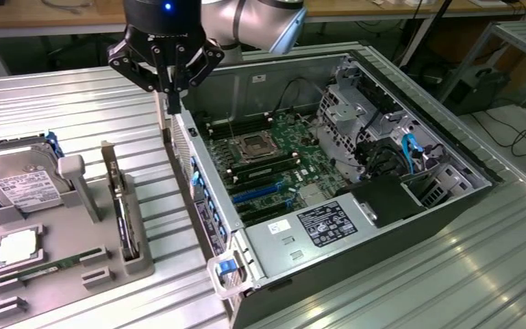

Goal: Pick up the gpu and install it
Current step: 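Reach for the gpu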

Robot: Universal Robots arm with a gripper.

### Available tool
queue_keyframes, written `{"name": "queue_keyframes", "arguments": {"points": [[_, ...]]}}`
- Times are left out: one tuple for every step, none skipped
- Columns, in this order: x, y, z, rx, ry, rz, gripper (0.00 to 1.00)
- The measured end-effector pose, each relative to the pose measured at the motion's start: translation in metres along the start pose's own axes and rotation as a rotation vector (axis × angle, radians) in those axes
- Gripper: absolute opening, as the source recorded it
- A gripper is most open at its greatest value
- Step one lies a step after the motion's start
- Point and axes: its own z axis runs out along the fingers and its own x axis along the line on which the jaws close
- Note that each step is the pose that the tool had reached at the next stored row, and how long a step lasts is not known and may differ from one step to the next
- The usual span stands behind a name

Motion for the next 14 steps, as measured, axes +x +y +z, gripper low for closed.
{"name": "queue_keyframes", "arguments": {"points": [[0.0009,-0.0001,0.0000,0.0000,0.0000,0.000,0.11],[0.0016,-0.0002,0.0000,0.0000,0.0000,0.000,0.11],[0.0025,-0.0004,-0.0001,0.0000,0.0000,0.000,0.11],[0.0032,-0.0005,-0.0001,0.0000,0.0000,0.000,0.11],[0.0039,-0.0006,-0.0001,0.0001,0.0001,0.000,0.11],[0.0047,-0.0007,-0.0001,0.0000,0.0000,0.000,0.11],[0.0055,-0.0008,-0.0001,0.0000,0.0000,0.000,0.11],[0.0062,-0.0009,-0.0002,0.0000,0.0000,0.000,0.11],[0.0069,-0.0010,-0.0002,0.0001,0.0000,0.000,0.11],[0.0076,-0.0011,-0.0002,0.0000,0.0001,0.000,0.11],[0.0084,-0.0012,-0.0002,0.0000,0.0000,0.000,0.11],[0.0091,-0.0013,-0.0002,0.0000,0.0001,0.000,0.11],[0.0098,-0.0014,-0.0003,0.0001,0.0001,0.000,0.11],[0.0106,-0.0015,-0.0002,0.0000,0.0001,0.000,0.11]]}}
